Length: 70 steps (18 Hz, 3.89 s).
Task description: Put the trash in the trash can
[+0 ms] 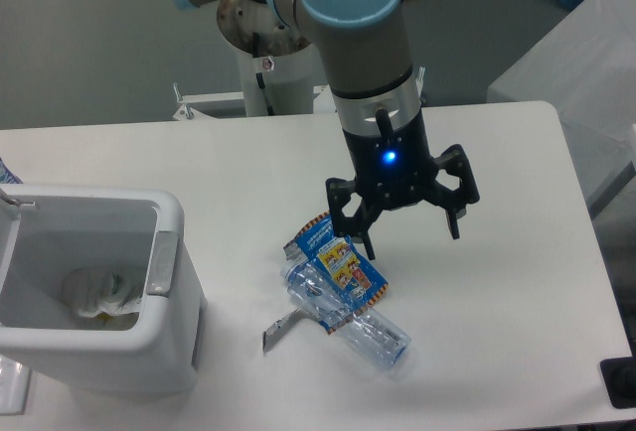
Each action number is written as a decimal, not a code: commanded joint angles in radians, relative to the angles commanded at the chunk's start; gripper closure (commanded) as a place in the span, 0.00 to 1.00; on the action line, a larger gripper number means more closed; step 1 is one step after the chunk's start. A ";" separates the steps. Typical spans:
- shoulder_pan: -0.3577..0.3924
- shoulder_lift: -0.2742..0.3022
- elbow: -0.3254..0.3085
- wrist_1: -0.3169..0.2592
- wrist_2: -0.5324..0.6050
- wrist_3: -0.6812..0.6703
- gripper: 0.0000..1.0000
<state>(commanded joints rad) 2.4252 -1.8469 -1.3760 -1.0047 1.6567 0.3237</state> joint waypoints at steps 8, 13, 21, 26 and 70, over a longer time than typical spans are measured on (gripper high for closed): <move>0.000 -0.014 -0.037 -0.006 -0.012 -0.008 0.00; 0.000 -0.037 -0.060 0.002 -0.014 -0.115 0.00; 0.028 -0.124 -0.084 -0.006 -0.029 -0.435 0.00; 0.043 -0.215 -0.080 0.006 -0.101 -0.532 0.00; 0.051 -0.485 0.032 0.028 -0.147 -0.568 0.18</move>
<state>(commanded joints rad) 2.4759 -2.3317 -1.3438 -0.9771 1.5094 -0.2439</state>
